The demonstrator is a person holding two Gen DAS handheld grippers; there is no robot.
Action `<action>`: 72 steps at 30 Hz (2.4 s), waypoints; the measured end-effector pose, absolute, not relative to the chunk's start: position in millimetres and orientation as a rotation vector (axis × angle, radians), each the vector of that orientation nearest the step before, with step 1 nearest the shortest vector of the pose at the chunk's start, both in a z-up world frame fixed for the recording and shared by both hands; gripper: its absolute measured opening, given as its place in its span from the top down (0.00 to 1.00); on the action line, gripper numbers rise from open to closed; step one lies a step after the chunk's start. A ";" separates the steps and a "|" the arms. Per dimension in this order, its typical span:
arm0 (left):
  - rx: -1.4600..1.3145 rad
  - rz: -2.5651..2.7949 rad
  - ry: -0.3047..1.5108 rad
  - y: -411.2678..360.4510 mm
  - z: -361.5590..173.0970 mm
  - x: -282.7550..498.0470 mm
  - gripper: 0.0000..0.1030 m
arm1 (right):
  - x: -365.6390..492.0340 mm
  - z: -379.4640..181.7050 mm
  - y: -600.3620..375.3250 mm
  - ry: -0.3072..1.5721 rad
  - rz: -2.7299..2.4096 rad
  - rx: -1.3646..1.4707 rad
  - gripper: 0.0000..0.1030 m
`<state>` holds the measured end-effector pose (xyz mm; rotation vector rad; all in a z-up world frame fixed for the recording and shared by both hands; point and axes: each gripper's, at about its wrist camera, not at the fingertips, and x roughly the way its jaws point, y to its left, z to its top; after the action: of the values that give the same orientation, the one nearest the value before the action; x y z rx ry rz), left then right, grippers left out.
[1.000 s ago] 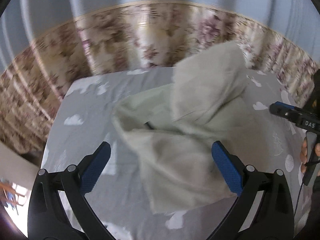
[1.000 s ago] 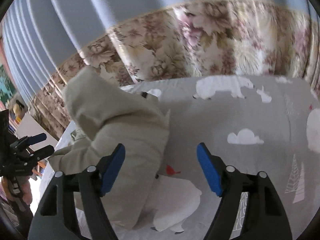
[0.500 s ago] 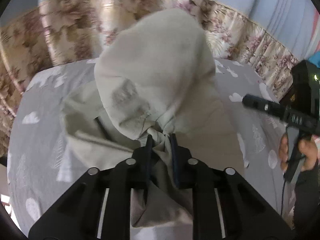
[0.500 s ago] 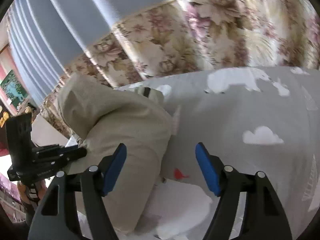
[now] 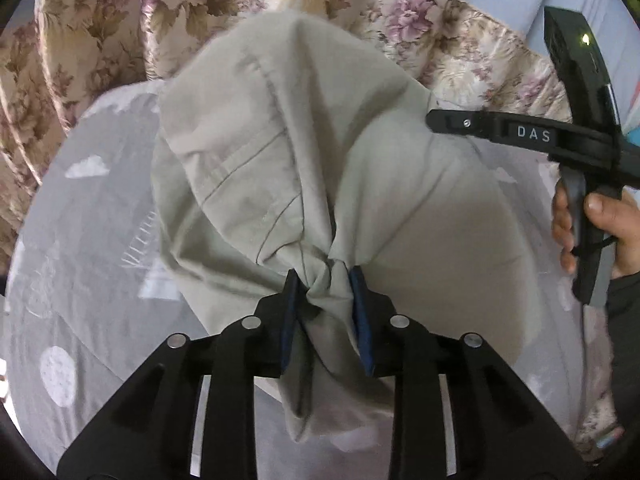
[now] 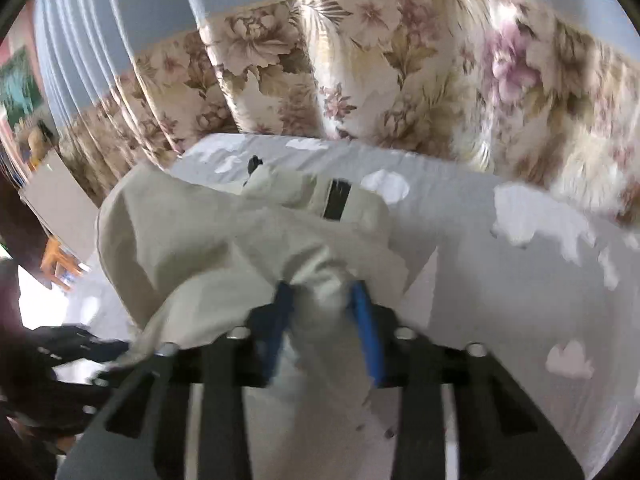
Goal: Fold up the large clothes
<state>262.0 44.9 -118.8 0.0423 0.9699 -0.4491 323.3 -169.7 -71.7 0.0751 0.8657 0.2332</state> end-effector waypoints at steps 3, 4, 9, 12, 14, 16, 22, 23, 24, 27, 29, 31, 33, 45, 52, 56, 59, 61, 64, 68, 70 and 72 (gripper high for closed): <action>0.040 -0.404 0.973 44.3 -126.6 288.5 0.63 | 353.9 -84.2 -178.7 0.906 0.169 0.107 0.82; 0.039 -0.392 0.976 44.5 -125.9 296.0 0.63 | 357.5 -85.3 -178.3 0.905 0.155 0.100 0.82; 0.059 -0.337 0.928 64.1 -99.2 291.1 0.26 | 347.4 -76.0 -171.9 0.902 0.133 0.034 0.81; 0.052 -0.305 0.886 88.7 -82.1 271.9 0.07 | 315.4 -60.8 -195.1 0.892 0.268 0.153 0.40; 0.046 -0.306 0.893 98.0 -77.5 264.1 0.07 | 290.7 -52.9 -203.1 0.855 0.279 0.162 0.34; 0.037 -0.311 0.903 101.0 -76.3 259.4 0.07 | 267.0 -50.7 -209.9 0.836 0.260 0.161 0.33; 0.042 -0.335 0.901 86.7 -81.0 243.2 0.04 | 227.5 -60.0 -230.6 0.805 0.202 0.284 0.27; 0.041 -0.336 0.904 84.5 -83.0 242.5 0.04 | 222.0 -63.2 -232.6 0.801 0.193 0.297 0.26; 0.037 -0.338 0.907 83.9 -84.4 241.5 0.04 | 216.5 -66.3 -234.5 0.796 0.179 0.314 0.24; 0.017 -0.344 0.923 80.7 -88.3 239.6 0.04 | 207.2 -71.6 -237.2 0.775 0.157 0.353 0.23; 0.016 -0.346 0.923 78.6 -88.4 237.9 0.04 | 204.9 -72.8 -235.5 0.768 0.146 0.357 0.23; 0.033 -0.332 0.914 76.0 -86.7 235.9 0.04 | 203.4 -73.1 -233.0 0.765 0.129 0.348 0.23; 0.047 -0.313 0.901 74.3 -84.2 234.3 0.04 | 201.8 -71.6 -231.7 0.748 0.106 0.328 0.23; 0.055 -0.245 0.855 71.7 -77.7 228.3 0.03 | 187.6 -58.0 -215.7 0.662 0.021 0.223 0.22; -0.055 -0.324 0.885 69.5 -85.4 247.5 0.03 | 185.3 -55.9 -208.3 0.658 0.034 0.231 0.22; -0.168 -0.405 1.000 66.7 -119.1 268.6 0.03 | 187.7 -60.7 -206.9 0.673 0.040 0.237 0.22; -0.253 -0.438 1.048 64.0 -144.4 268.8 0.03 | 190.0 -64.1 -207.4 0.686 0.040 0.235 0.22; -0.284 -0.449 1.045 63.8 -150.7 264.2 0.03 | 192.0 -66.7 -209.0 0.696 0.045 0.246 0.22; -0.272 -0.463 1.035 57.1 -154.2 256.9 0.03 | 201.0 -74.1 -208.6 0.731 0.079 0.273 0.22; -0.232 -0.487 1.021 50.4 -157.1 257.5 0.04 | 223.0 -89.5 -201.2 0.794 0.144 0.357 0.22; -0.209 -0.516 1.009 49.1 -154.2 255.6 0.15 | 228.8 -94.6 -203.2 0.806 0.166 0.421 0.22; -0.176 -0.535 0.997 45.7 -150.2 254.1 0.21 | 232.0 -96.9 -206.2 0.808 0.180 0.463 0.22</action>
<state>254.1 45.7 -150.2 -0.1758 0.9969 -0.5345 232.0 -206.2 -96.9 0.4632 0.8080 0.1800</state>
